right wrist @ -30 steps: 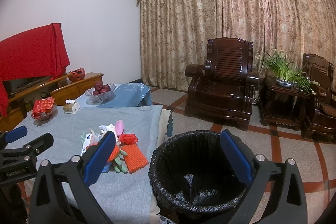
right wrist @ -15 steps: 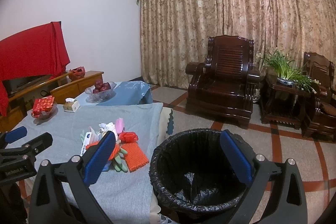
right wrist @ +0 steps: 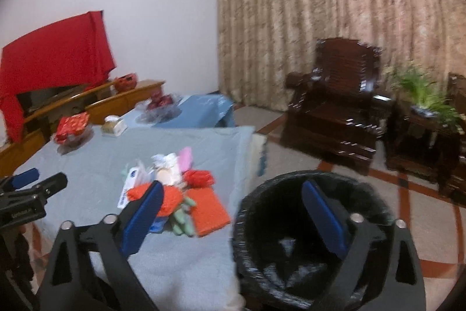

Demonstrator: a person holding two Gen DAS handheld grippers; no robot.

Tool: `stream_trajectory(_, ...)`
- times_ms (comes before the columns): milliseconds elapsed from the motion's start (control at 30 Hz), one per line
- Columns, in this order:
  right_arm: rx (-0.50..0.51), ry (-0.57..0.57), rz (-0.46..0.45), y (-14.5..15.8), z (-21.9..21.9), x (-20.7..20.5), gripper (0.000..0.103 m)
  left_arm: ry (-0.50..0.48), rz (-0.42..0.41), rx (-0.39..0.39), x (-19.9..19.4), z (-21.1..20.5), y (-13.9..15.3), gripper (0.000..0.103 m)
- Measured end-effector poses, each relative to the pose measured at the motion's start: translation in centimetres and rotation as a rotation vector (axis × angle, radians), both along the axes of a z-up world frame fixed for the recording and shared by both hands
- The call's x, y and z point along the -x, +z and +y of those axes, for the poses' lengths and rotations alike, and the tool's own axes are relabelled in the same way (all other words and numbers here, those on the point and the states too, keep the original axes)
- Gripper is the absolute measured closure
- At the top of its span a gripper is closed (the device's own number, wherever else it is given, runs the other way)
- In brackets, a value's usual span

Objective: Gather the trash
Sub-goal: 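Grasp the white alcohol-pad box with the left gripper while the right grasps orange foam mesh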

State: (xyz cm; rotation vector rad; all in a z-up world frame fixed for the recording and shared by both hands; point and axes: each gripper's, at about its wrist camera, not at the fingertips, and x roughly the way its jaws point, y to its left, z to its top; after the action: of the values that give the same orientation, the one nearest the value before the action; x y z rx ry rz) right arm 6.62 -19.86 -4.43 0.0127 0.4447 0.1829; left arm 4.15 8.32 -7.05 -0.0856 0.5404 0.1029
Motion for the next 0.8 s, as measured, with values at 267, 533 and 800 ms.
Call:
stream_trajectory(267, 0.017, 0.141, 0.069, -3.9, 6.0, -4.8, 0.027, 0.065, 0.014, -0.069, -2.6, 2.6, -2.2, 0.005)
stream_trajectory(533, 0.037, 0.198, 0.170, -7.9, 9.9, -8.7, 0.041, 0.048, 0.036, -0.064, -5.4, 4.3, -4.0, 0.005)
stream_trajectory(800, 0.065, 0.247, 0.250, -10.4, 11.2, -10.6, 0.076, 0.038, 0.082, -0.046, -7.6, 5.5, -6.3, 0.007)
